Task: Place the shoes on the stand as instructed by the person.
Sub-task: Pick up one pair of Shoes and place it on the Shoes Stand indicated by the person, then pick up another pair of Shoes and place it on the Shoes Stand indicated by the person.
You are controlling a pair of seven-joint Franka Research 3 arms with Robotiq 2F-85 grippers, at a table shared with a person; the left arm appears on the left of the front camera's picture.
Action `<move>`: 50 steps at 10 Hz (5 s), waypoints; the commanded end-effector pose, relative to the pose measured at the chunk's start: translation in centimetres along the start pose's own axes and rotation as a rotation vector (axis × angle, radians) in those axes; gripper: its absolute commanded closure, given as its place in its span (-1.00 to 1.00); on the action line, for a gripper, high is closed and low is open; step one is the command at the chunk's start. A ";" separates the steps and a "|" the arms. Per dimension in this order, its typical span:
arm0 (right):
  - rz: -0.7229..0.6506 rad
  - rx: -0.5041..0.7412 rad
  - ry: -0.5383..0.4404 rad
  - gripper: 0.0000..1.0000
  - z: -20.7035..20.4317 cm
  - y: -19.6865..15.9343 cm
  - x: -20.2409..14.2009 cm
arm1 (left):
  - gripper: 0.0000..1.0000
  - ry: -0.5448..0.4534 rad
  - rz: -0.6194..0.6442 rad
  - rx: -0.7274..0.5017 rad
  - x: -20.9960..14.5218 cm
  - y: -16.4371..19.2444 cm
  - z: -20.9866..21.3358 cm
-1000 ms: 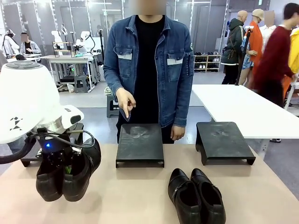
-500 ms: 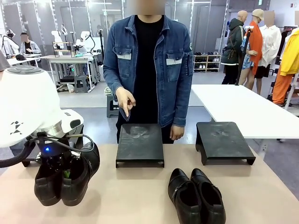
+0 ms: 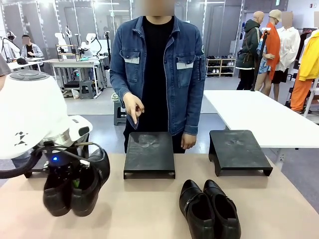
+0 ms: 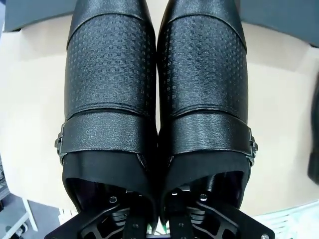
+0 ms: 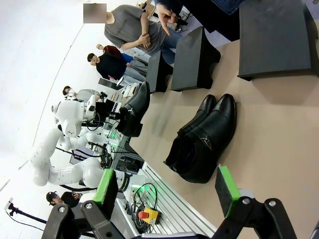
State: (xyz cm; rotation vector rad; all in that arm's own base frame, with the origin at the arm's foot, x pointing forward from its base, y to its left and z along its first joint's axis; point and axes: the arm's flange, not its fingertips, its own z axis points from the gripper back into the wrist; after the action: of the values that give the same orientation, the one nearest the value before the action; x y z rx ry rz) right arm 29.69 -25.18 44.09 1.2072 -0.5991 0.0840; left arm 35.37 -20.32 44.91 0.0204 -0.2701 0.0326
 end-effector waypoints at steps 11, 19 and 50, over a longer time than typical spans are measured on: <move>0.003 0.006 -0.004 -1.00 0.1 0.1 -0.1 | 0.83 -0.125 -0.035 0.035 16.8 -18.0 0.6; 0.003 0.006 -0.004 -1.00 0.1 0.1 -0.1 | 0.83 -0.207 -0.119 -0.037 20.8 -21.2 -4.0; 0.003 0.006 -0.004 -1.00 0.1 0.1 -0.1 | -1.00 -0.210 -0.082 -0.039 22.4 -20.8 -7.5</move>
State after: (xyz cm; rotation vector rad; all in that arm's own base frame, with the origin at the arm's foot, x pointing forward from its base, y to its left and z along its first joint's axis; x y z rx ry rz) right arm 29.68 -25.19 44.10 1.2075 -0.5992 0.0842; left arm 59.60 -40.29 43.35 -0.0029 -0.4785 -0.0564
